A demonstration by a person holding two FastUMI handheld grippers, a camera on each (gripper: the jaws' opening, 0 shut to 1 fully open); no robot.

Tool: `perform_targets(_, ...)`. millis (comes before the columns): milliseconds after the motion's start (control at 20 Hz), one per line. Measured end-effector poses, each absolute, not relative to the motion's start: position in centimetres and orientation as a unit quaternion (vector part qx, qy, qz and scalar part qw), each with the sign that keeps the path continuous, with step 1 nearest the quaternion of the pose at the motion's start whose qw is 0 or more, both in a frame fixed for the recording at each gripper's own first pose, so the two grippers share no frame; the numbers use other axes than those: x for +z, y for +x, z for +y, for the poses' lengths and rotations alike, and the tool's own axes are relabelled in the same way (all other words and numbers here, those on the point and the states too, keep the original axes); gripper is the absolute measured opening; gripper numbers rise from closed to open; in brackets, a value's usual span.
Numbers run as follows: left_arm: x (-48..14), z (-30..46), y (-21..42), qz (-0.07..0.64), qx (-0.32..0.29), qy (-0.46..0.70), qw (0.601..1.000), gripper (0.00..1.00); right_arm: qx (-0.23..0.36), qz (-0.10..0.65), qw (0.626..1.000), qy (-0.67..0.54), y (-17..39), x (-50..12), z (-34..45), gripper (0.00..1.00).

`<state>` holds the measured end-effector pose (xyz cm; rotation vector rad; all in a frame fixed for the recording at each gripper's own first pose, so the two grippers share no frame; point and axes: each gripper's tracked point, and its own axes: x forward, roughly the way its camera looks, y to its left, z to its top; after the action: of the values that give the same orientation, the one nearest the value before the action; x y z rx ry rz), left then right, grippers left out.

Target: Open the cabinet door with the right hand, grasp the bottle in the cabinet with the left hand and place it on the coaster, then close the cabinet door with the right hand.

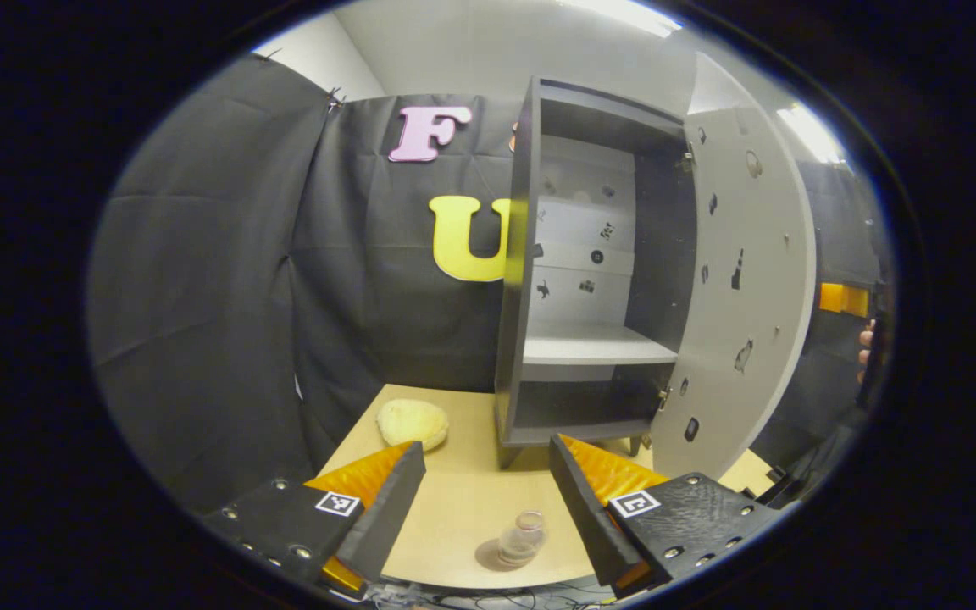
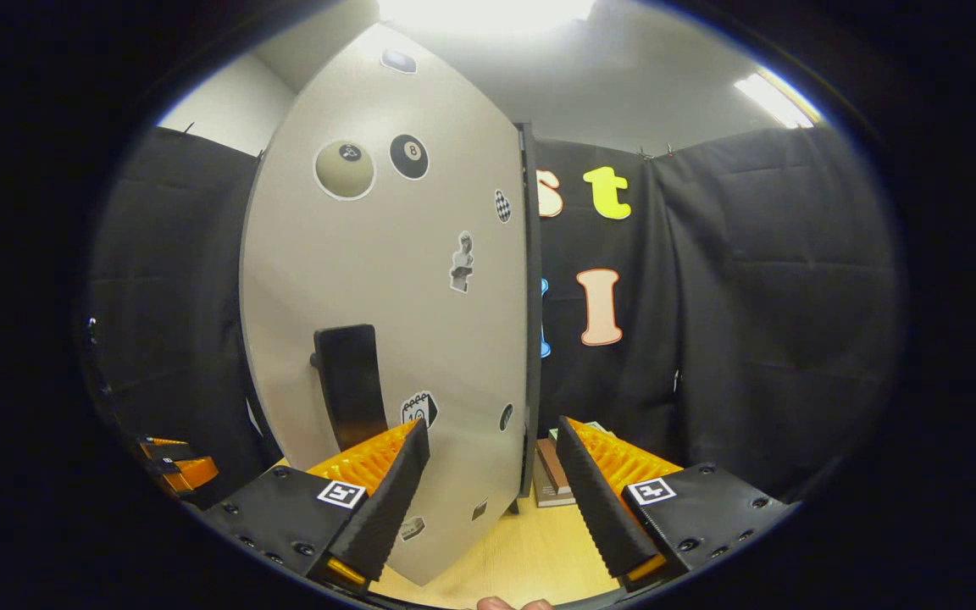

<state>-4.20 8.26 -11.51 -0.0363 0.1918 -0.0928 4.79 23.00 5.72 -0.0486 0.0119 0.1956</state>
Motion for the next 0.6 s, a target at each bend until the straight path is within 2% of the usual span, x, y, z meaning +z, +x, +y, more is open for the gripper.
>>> perform_targets(150,-11.5,9.4,-4.0,0.093,-0.049,-0.024,0.994,0.89,0.124,0.02,0.992,-0.029,5.4,5.0,27.1,0.96)
perform_targets(300,-11.8,10.2,-4.1,0.096,-0.043,-0.029,0.994,0.91,0.16,0.029,0.986,-0.038,6.1,4.5,30.2,0.96)
perform_targets(450,-11.8,10.1,-4.1,0.097,-0.047,-0.046,0.993,0.89,0.158,0.021,0.986,-0.04,6.6,5.0,31.1,0.97)
perform_targets(600,-11.3,9.7,-4.9,0.096,-0.044,-0.04,0.994,0.91,0.156,0.024,0.987,-0.012,6.7,4.3,30.7,0.98)
